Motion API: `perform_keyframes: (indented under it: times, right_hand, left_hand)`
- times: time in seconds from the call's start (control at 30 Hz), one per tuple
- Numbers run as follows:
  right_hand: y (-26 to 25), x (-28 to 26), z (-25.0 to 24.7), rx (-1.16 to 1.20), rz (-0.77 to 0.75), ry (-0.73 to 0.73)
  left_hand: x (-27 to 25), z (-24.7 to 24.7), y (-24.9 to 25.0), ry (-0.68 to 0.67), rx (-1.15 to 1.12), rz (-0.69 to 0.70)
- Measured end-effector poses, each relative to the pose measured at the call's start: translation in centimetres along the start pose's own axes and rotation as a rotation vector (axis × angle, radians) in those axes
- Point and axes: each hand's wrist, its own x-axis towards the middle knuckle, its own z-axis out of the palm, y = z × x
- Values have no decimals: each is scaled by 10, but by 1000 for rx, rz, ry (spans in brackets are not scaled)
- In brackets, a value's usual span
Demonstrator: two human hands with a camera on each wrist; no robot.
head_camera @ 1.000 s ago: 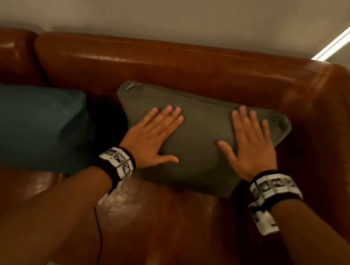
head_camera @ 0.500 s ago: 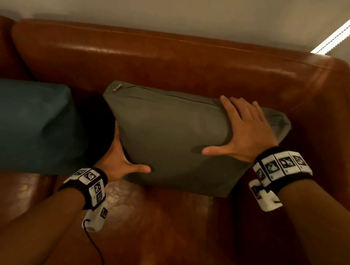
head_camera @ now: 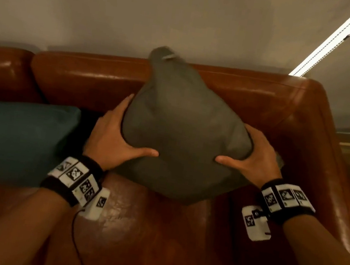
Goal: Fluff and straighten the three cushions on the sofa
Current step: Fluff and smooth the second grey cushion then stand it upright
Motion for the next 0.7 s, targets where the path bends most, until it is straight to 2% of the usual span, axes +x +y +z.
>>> perform_keyframes:
  times: [0.07,0.17,0.23,0.3,0.37,0.43,0.47,0.5,0.53,0.6,0.67,0.7]
  right_hand:
    - [4,-6,7,141,105,-62]
    - [9,-4,31,292,238,-219]
    - [4,-1,50,452,260,-183]
    - [-6,1,63,554,253,-92]
    - [-11,2,68,600,258,-57]
    - [-10,1,67,580,274,-53]
    - [-11,-1,65,496,264,-34]
    - [-11,-2,63,340,228,28]
    - [-14,-2,60,149,133,133]
    - [-27,-2,53,-252,-247,286]
    - [-43,5,51,-509,-580,209]
    - [-52,10,51,-592,-654,133]
  left_hand:
    - [29,-17,24,-1,218,137]
    - [57,3,33,-57,405,288]
    - [52,35,22,-157,529,357]
    - [32,61,10,-136,604,404]
    - [5,71,3,48,521,331]
    - [-24,70,-11,233,301,78]
    - [-35,70,-21,289,184,-44]
    - [-44,70,-29,309,94,-113]
    - [-50,70,-35,307,31,-119]
    - [-50,68,-39,320,-41,-71]
    - [-43,66,-40,381,-58,-91]
    - [-41,65,-40,418,-56,-104]
